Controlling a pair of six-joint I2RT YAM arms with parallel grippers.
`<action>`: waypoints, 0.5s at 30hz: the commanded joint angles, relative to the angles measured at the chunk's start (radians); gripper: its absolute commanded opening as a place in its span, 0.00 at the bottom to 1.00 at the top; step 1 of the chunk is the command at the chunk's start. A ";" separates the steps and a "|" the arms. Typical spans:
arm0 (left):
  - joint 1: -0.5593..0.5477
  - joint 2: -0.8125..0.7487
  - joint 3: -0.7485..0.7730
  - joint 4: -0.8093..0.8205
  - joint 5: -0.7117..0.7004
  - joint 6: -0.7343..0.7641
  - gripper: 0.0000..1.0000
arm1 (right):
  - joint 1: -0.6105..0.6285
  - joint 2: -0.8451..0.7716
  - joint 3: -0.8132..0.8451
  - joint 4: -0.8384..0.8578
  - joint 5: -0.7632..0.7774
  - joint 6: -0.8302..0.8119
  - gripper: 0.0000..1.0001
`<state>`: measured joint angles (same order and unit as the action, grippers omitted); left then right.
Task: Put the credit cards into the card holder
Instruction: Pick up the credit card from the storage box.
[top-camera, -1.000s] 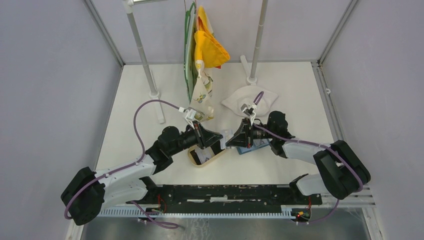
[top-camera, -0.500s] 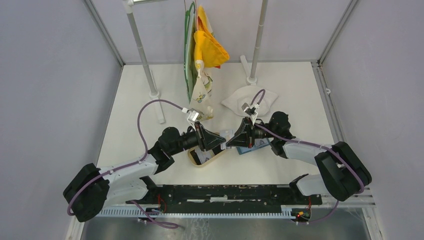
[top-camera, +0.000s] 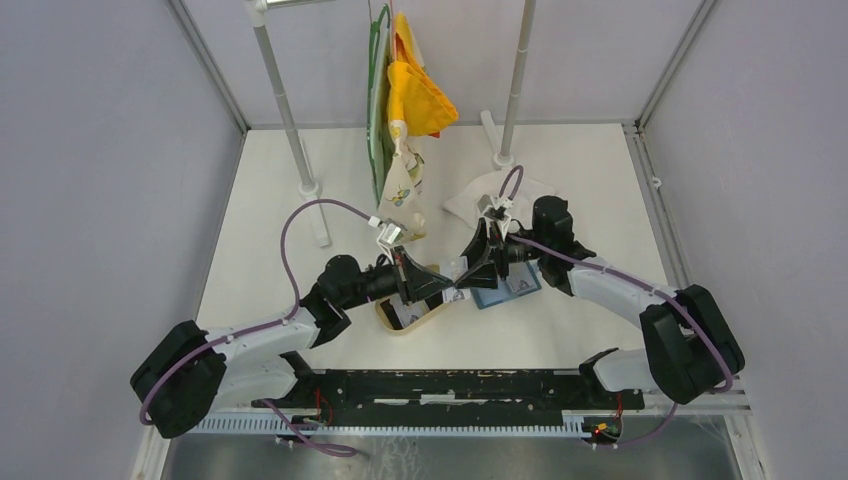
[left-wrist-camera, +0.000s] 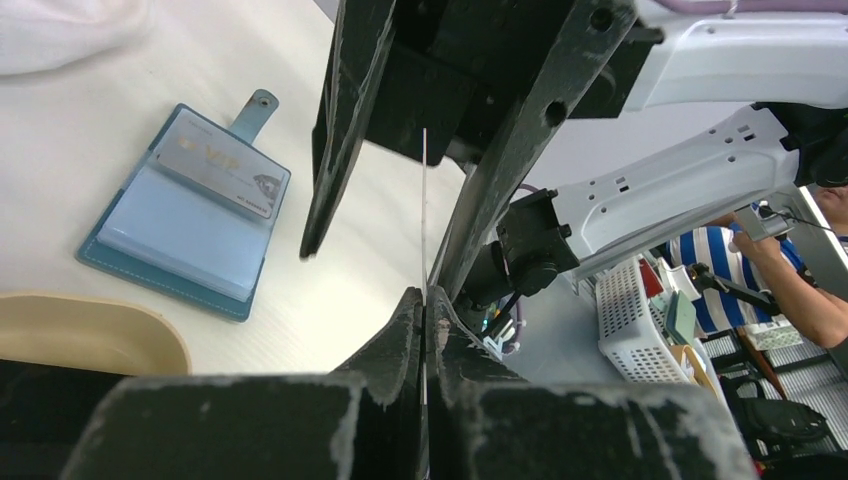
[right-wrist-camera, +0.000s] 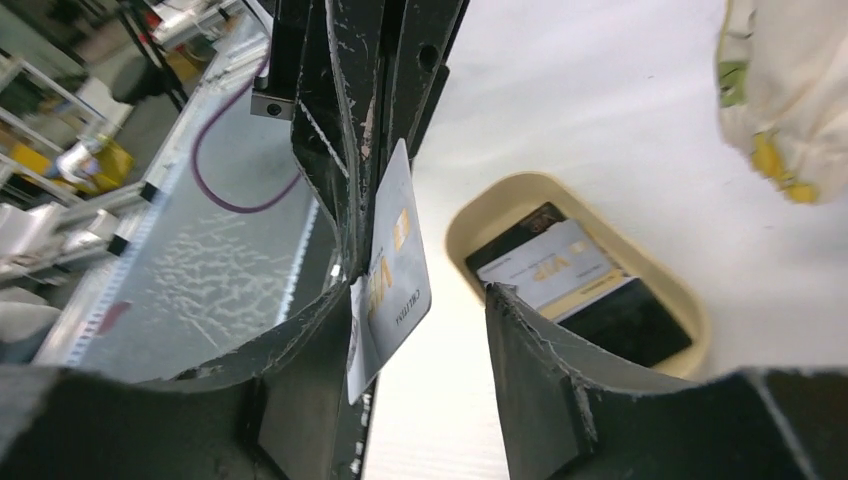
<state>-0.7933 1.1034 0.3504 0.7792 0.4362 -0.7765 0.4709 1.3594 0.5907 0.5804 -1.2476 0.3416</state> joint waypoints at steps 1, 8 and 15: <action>-0.001 -0.015 -0.007 0.071 -0.001 -0.011 0.02 | -0.034 -0.054 0.071 -0.232 -0.056 -0.227 0.58; -0.023 0.033 0.003 0.134 0.002 -0.023 0.02 | -0.061 -0.064 0.018 0.022 -0.044 0.028 0.56; -0.036 0.061 0.009 0.157 -0.010 -0.024 0.02 | -0.062 -0.075 -0.012 0.214 -0.030 0.234 0.50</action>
<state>-0.8227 1.1610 0.3435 0.8482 0.4370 -0.7773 0.4122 1.3212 0.5869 0.6312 -1.2785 0.4438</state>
